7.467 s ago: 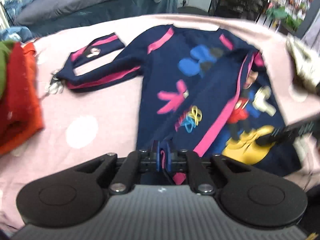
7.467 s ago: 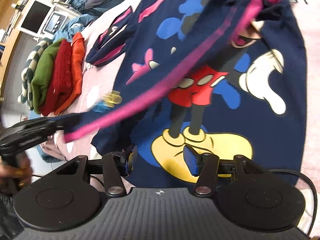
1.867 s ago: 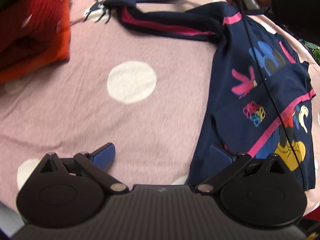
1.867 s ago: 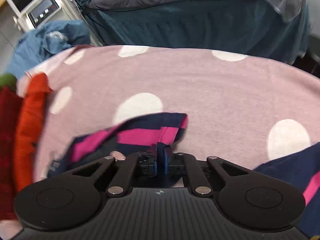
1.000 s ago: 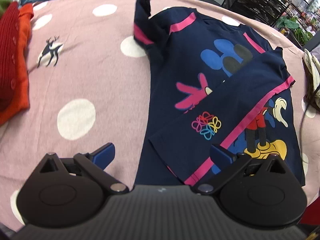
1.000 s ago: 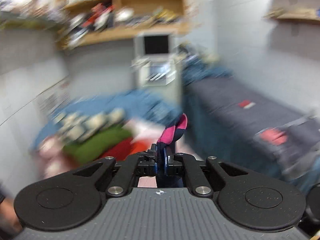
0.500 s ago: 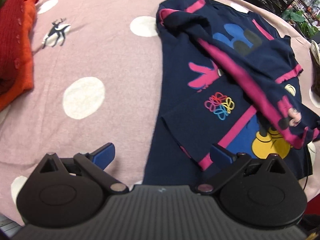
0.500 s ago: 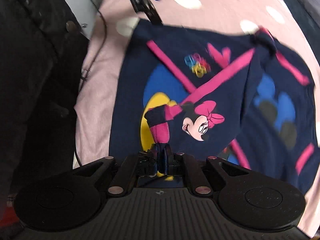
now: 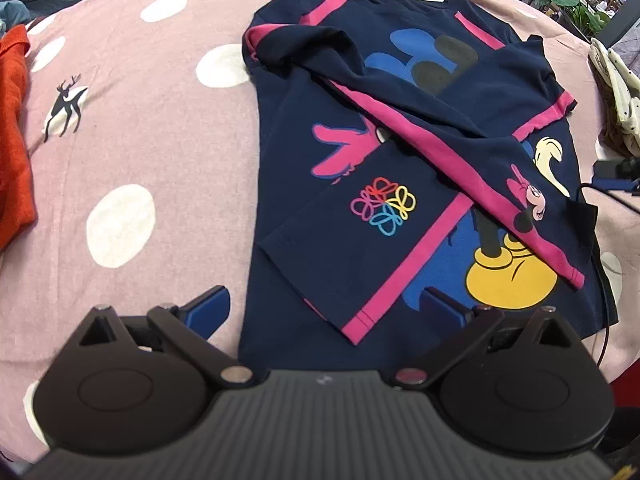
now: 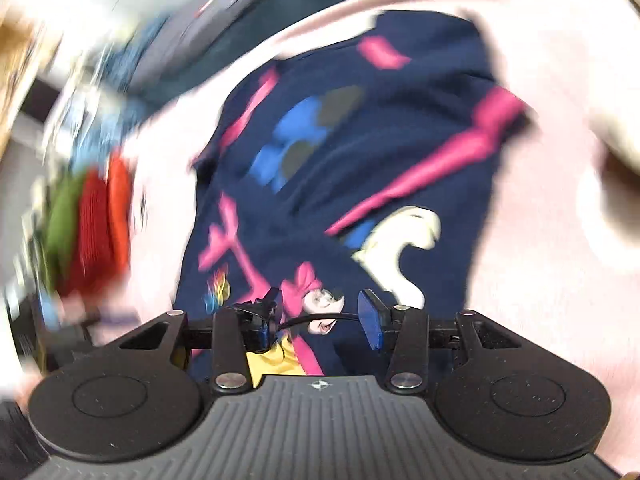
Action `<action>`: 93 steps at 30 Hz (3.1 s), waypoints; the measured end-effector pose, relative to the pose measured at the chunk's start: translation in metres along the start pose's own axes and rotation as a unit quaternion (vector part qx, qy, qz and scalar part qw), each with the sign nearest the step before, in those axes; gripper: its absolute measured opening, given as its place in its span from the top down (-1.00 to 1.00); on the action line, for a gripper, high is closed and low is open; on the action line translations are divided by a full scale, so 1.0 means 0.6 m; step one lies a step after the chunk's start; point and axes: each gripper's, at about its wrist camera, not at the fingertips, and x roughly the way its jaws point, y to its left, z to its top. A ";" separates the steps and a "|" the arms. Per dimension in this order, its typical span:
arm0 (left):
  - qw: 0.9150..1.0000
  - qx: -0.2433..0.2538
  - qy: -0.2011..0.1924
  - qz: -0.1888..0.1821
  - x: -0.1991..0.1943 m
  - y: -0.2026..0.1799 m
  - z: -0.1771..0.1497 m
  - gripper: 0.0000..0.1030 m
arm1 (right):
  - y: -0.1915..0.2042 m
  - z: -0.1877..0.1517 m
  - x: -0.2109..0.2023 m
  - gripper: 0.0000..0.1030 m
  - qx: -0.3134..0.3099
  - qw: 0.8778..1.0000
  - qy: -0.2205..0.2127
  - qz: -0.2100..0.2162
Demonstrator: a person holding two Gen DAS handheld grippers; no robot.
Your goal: Fold small clothes
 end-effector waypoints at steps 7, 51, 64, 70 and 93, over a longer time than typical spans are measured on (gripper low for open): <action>1.000 0.024 0.004 0.006 0.000 -0.018 0.000 -0.99 | 0.009 -0.028 0.043 -0.24 -0.012 0.998 0.018 -0.052; 0.999 0.028 0.010 0.019 0.016 -0.035 0.026 -0.99 | 0.223 0.019 -0.135 0.93 -0.412 0.900 -0.082 -0.119; 0.999 -0.018 0.019 0.034 0.023 0.028 0.023 -0.99 | 0.244 -0.207 -0.059 0.55 -0.660 0.723 0.170 -0.112; 0.999 -0.006 0.021 0.027 0.020 0.020 0.014 -0.99 | 0.191 -0.170 -0.060 -0.54 -0.495 0.855 0.140 -0.065; 0.999 -0.001 0.015 0.031 0.016 0.018 0.023 -0.99 | 0.189 -0.079 -0.020 0.88 -0.406 0.903 0.114 -0.087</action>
